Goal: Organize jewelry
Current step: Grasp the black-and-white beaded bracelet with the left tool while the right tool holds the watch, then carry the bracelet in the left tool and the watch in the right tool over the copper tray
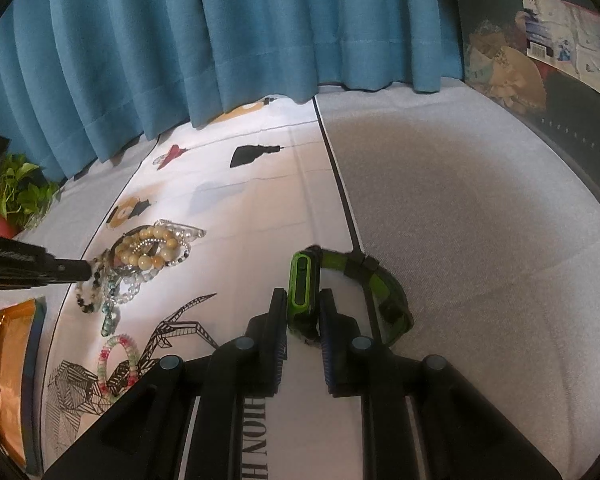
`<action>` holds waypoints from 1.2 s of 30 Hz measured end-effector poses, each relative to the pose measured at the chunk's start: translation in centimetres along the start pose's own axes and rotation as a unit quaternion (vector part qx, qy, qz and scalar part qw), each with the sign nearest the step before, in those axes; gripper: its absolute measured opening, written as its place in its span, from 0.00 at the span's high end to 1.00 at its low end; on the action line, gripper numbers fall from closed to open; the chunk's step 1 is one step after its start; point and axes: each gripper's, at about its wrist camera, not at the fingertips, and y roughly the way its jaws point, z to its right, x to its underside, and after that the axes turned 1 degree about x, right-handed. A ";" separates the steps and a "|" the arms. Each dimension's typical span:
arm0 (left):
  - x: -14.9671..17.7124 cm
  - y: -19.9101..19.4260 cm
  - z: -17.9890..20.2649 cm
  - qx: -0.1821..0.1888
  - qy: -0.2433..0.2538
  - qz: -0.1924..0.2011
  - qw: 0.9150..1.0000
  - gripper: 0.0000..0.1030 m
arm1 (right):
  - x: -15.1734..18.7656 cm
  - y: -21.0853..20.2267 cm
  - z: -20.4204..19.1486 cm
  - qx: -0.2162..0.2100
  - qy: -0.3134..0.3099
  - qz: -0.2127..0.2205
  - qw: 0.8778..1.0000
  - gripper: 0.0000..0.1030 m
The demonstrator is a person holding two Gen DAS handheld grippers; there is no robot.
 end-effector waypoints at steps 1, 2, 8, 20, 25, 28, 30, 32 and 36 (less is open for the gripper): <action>0.1 -0.5 -0.1 0.001 0.000 0.006 1.000 0.94 | 0.0 -0.1 0.0 -0.003 0.002 0.002 1.000 0.84; 0.2 -1.1 -0.3 0.003 0.001 0.013 1.000 0.94 | -0.1 -0.2 0.1 -0.006 0.004 0.004 1.000 0.84; 2.0 -5.4 -0.4 0.014 0.010 0.045 0.999 0.94 | -0.7 -1.8 -0.1 -0.025 0.010 0.042 0.999 0.84; 8.4 -16.4 -1.5 0.028 0.012 0.092 0.995 0.94 | 0.0 -7.0 -1.6 -0.063 0.013 0.047 0.997 0.84; 12.8 -20.0 -2.2 0.030 0.019 0.101 0.994 0.94 | 3.8 -12.0 -2.4 -0.069 0.004 0.025 0.997 0.84; 16.0 -22.3 -2.9 0.038 0.021 0.107 0.993 0.94 | 5.9 -15.0 -3.0 -0.069 -0.013 0.014 0.997 0.84; 18.0 -23.8 -3.4 0.041 0.021 0.113 0.992 0.94 | 7.2 -17.2 -3.5 -0.072 -0.026 0.010 0.997 0.84; 20.2 -25.3 -3.9 0.044 0.019 0.116 0.992 0.94 | 8.6 -19.9 -4.2 -0.077 -0.038 0.010 0.996 0.84; 24.3 -27.6 -5.3 0.049 0.012 0.117 0.992 0.94 | 11.0 -24.2 -5.7 -0.097 -0.055 0.007 0.994 0.84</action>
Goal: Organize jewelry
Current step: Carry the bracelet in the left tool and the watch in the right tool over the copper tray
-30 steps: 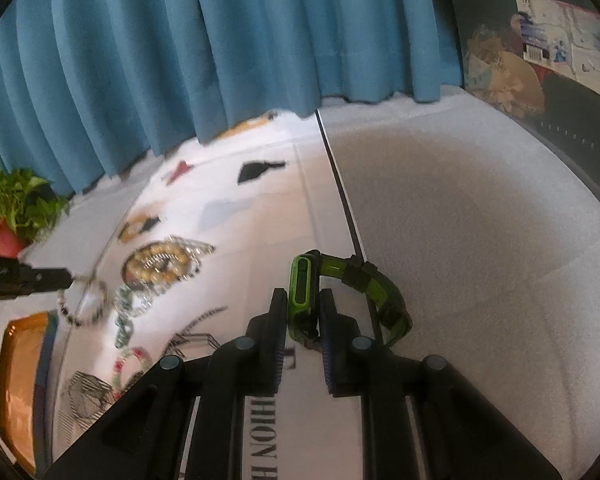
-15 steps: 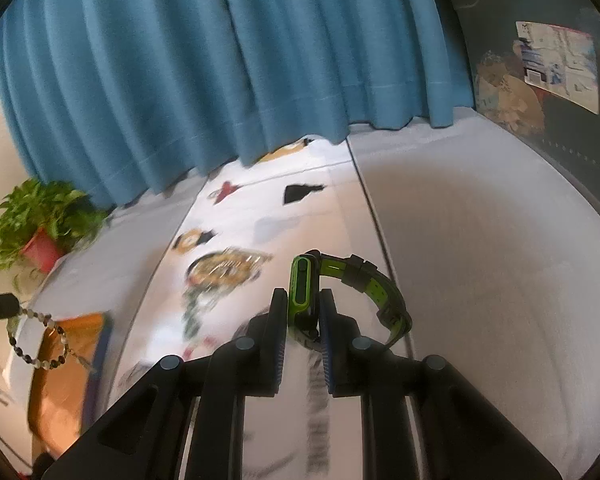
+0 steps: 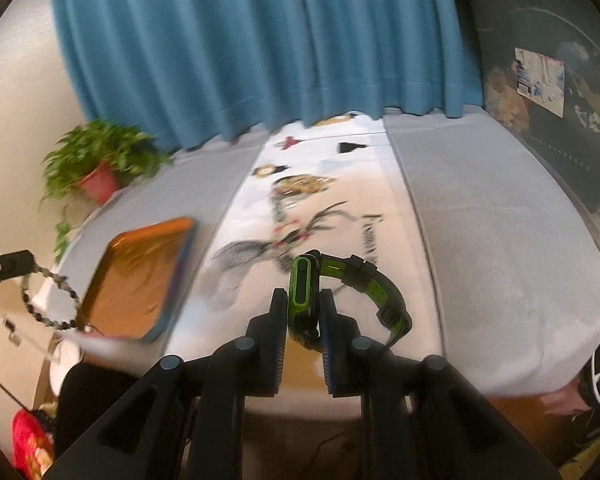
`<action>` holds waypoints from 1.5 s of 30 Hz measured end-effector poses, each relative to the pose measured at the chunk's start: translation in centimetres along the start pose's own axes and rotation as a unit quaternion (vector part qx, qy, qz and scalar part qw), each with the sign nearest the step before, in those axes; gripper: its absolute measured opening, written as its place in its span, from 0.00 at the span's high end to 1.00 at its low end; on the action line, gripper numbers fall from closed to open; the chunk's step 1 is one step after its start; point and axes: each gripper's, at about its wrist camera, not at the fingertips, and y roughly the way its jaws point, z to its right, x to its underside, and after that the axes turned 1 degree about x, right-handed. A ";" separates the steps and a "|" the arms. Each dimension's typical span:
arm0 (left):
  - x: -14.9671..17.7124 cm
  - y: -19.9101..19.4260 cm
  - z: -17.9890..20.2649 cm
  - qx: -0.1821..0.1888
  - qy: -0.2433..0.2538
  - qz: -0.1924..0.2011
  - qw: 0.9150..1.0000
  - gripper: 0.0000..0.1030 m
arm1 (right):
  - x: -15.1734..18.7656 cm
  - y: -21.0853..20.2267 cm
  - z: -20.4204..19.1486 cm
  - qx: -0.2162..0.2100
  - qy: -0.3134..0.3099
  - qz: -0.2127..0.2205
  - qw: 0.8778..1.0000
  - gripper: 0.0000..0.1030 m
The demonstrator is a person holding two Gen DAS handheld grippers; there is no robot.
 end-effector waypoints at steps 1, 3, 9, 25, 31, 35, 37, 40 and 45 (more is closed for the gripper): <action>0.7 -0.7 -0.3 0.001 -0.003 0.000 1.000 0.94 | 0.5 -0.9 -0.7 -0.005 -0.006 0.000 1.000 0.84; 2.3 -2.2 -1.1 0.004 -0.010 0.003 1.000 0.94 | 1.3 -2.2 -2.0 -0.015 -0.015 -0.002 1.000 0.84; 5.9 -5.9 -3.4 0.003 -0.027 0.022 0.999 0.94 | 3.7 -5.5 -6.0 -0.052 -0.043 -0.014 0.998 0.84; 7.2 -7.8 -8.8 -0.015 -0.066 0.047 0.997 0.94 | 4.5 -5.0 -14.4 -0.071 -0.126 -0.037 0.989 0.84; 5.6 -6.7 -9.8 -0.022 -0.062 0.052 0.996 0.94 | 3.1 -2.8 -16.0 -0.073 -0.139 -0.046 0.986 0.84; 4.0 -5.6 -10.6 -0.028 -0.059 0.052 0.997 0.94 | 2.1 -0.8 -17.2 -0.080 -0.146 -0.050 0.985 0.84; 3.1 -4.8 -11.2 -0.031 -0.059 0.050 0.997 0.94 | 1.5 0.4 -17.9 -0.084 -0.148 -0.054 0.984 0.84; 1.8 -3.4 -12.2 -0.034 -0.061 0.046 0.996 0.94 | 0.8 2.4 -19.0 -0.090 -0.153 -0.059 0.982 0.84; -0.3 -0.5 -14.0 -0.038 -0.068 0.039 0.996 0.94 | -0.1 6.0 -20.9 -0.104 -0.163 -0.066 0.979 0.84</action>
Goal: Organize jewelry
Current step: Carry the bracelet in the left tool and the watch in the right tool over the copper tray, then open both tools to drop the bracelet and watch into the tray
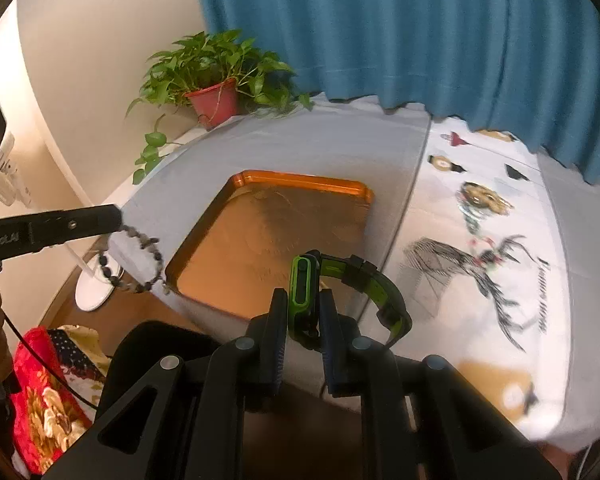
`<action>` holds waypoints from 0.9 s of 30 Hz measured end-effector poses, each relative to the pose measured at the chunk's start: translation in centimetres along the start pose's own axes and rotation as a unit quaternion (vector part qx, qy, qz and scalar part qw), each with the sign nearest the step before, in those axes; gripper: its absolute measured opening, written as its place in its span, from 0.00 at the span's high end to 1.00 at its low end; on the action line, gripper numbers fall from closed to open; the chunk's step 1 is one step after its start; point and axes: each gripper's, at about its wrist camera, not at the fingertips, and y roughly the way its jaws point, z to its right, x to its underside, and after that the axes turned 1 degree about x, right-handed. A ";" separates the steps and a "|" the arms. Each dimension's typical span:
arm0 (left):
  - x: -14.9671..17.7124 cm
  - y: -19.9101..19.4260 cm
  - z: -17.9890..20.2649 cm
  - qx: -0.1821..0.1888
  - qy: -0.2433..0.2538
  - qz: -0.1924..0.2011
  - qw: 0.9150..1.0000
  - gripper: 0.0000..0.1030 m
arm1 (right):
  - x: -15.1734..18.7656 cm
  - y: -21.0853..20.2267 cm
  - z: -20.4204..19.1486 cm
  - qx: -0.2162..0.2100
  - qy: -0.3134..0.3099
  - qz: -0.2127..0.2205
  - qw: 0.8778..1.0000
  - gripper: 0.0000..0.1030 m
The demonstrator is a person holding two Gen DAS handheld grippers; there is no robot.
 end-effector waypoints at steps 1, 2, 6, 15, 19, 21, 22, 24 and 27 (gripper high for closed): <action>-0.4 0.8 -0.2 -0.001 -0.002 -0.002 1.000 0.94 | -0.3 0.9 -0.1 -0.005 -0.003 -0.002 1.000 0.84; -0.9 1.6 -0.5 -0.002 -0.003 -0.005 1.000 0.94 | -0.6 1.8 -0.2 -0.009 -0.004 -0.006 1.000 0.84; -2.3 4.8 -1.5 -0.011 -0.006 -0.012 1.000 0.94 | -1.5 5.5 -0.3 -0.027 -0.004 -0.020 0.999 0.84; -4.4 11.3 -3.8 -0.028 -0.005 -0.031 0.999 0.94 | -3.0 12.6 -0.4 -0.028 -0.009 -0.052 0.998 0.84; -4.5 12.7 -4.5 -0.020 0.003 -0.038 0.999 0.88 | -3.3 14.6 -0.3 -0.024 -0.005 -0.066 0.998 0.83; -4.5 12.5 -4.7 -0.035 0.001 -0.040 0.999 0.27 | -3.5 15.0 -0.5 -0.019 -0.013 -0.069 0.997 0.73; -4.5 12.1 -4.9 -0.051 -0.003 -0.033 0.998 0.12 | -3.6 14.8 -0.8 -0.014 -0.027 -0.069 0.997 0.65; -4.0 10.3 -5.1 -0.077 -0.011 0.005 0.997 0.03 | -3.6 13.8 -1.1 -0.009 -0.038 -0.057 0.998 0.33; -2.7 7.8 -5.4 -0.098 -0.015 0.008 0.995 0.02 | -2.7 10.6 -1.1 -0.001 -0.045 -0.032 0.998 0.31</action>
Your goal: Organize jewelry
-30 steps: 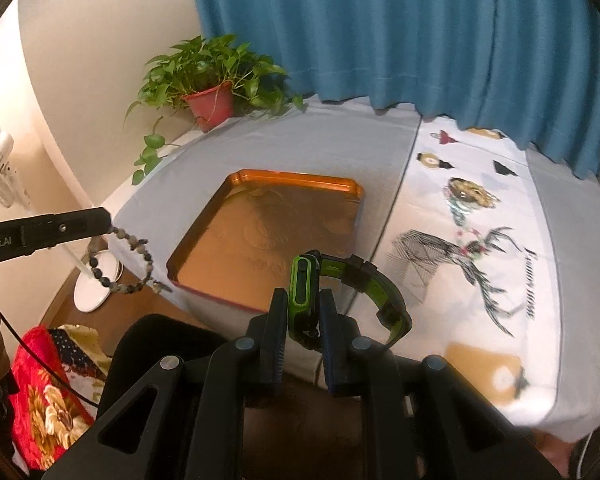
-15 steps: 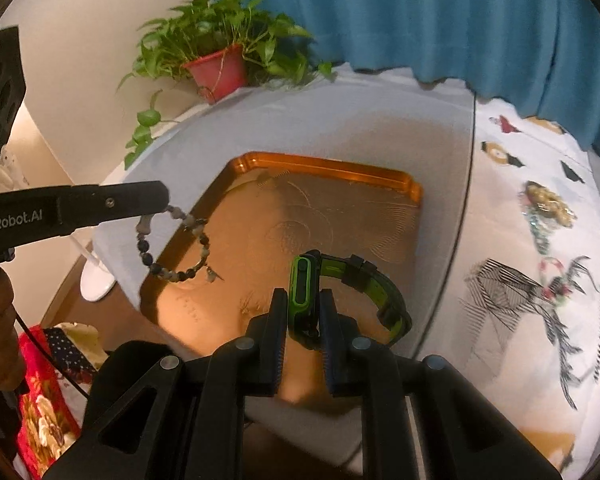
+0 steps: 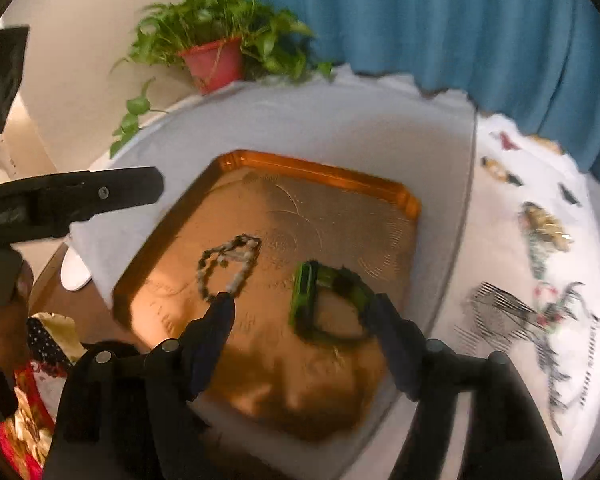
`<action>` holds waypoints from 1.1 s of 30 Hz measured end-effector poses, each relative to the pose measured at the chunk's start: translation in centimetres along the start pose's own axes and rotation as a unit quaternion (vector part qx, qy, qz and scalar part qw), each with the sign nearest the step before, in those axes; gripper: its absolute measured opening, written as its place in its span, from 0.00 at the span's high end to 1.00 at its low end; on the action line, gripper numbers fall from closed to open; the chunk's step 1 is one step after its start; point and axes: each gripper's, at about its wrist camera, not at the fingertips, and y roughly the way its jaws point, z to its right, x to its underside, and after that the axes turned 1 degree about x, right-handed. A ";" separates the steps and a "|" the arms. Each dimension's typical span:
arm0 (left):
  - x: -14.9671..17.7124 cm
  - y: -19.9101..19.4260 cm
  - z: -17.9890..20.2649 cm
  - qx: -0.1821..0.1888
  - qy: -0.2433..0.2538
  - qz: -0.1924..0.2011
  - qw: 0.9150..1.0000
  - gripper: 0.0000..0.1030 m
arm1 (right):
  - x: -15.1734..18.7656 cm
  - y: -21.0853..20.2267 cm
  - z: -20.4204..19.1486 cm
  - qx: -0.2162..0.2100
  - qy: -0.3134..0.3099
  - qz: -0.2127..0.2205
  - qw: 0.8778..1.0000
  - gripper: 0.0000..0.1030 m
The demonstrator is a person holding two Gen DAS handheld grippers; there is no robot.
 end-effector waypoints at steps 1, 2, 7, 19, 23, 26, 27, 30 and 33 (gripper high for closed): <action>0.8 -1.0 -0.3 -0.011 -0.003 0.002 1.000 0.02 | 0.9 -1.6 0.0 0.001 0.002 0.003 1.000 0.31; 1.9 -2.0 -0.5 -0.026 -0.006 0.005 1.000 0.02 | 1.4 -2.5 0.1 0.001 0.006 0.004 1.000 0.31; 6.3 -6.8 0.3 -0.041 -0.004 0.010 0.999 0.02 | 5.6 -9.6 -0.2 0.014 0.022 0.026 0.999 0.28; 11.2 -17.7 5.9 -0.025 0.054 0.089 0.994 0.02 | 11.0 -22.4 -2.7 0.051 0.019 0.126 0.990 0.19; 12.4 -20.0 6.5 -0.026 0.058 0.106 0.992 0.01 | 12.3 -24.6 -3.3 0.054 0.015 0.144 0.988 0.19; 12.9 -21.1 6.6 -0.026 0.055 0.120 0.991 0.01 | 12.7 -25.5 -3.6 0.056 0.015 0.152 0.987 0.19; 12.9 -21.2 6.7 -0.026 0.055 0.120 0.991 0.01 | 12.7 -25.7 -3.7 0.059 0.016 0.154 0.986 0.19; 12.9 -21.9 7.0 -0.025 0.059 0.120 0.991 0.01 | 13.1 -26.7 -3.6 0.059 0.021 0.168 0.984 0.19; 13.1 -22.6 7.0 -0.029 0.061 0.133 0.989 0.01 | 13.1 -27.0 -3.4 0.057 0.024 0.172 0.983 0.19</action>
